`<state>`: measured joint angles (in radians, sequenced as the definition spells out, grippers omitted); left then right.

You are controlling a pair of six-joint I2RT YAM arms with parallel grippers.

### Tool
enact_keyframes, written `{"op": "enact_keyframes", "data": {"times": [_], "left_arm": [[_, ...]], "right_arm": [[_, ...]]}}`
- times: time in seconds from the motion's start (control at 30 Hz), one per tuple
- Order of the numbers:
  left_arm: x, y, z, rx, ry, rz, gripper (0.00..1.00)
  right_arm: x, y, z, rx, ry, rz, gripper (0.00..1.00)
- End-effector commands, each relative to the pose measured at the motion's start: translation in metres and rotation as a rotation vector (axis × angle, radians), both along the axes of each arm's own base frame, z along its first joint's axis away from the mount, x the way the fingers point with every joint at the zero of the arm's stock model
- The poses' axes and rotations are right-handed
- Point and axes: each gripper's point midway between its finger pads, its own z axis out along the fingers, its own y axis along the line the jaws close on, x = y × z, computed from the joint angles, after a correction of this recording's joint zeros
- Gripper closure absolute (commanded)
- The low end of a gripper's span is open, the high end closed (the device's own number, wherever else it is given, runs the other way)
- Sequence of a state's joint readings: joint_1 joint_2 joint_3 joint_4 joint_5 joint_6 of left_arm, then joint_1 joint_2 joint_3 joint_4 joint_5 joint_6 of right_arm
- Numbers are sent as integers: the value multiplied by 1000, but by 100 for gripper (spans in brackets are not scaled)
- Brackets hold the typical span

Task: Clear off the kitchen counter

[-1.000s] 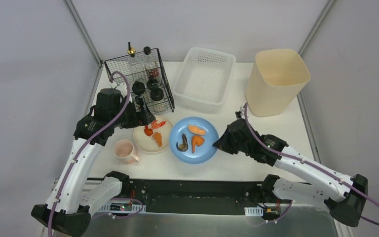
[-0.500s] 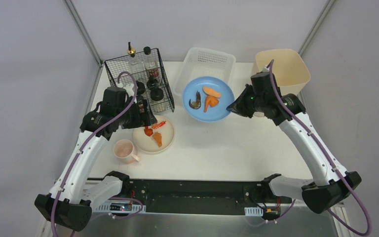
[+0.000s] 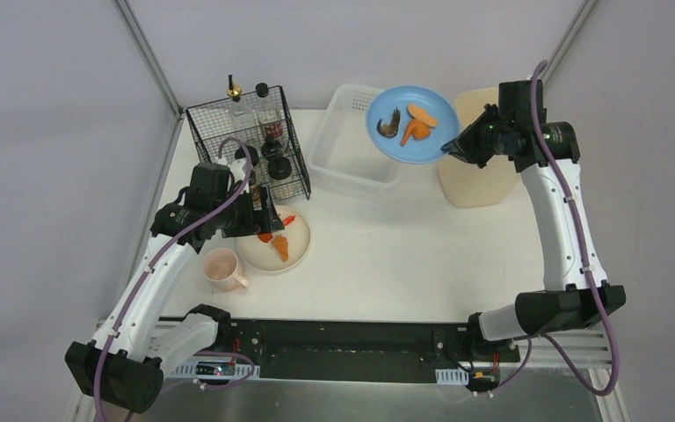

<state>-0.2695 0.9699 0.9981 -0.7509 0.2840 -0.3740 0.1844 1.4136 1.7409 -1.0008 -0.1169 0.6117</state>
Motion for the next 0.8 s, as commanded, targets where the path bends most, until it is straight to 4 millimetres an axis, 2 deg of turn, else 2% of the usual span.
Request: {"op": "enact_keyframes", "data": {"times": [0.0, 0.1, 0.2, 0.33, 0.6, 0.77], "left_arm": [[-4, -5, 3, -18, -32, -41, 14], [-5, -10, 2, -37, -20, -60, 14], [-7, -15, 1, -63, -5, -81, 14], [-8, -18, 2, -77, -5, -93, 14], [-9, -19, 3, -86, -12, -100, 14], [-9, -20, 2, -87, -11, -104, 14]], "right_arm": [[16, -18, 34, 52, -66, -46, 100], [30, -38, 46, 40, -87, -113, 100], [42, -56, 50, 34, -93, -172, 100], [54, -90, 52, 24, -90, -266, 100], [64, -156, 53, -48, -94, -439, 100], [60, -200, 58, -202, -97, -544, 100]]}}
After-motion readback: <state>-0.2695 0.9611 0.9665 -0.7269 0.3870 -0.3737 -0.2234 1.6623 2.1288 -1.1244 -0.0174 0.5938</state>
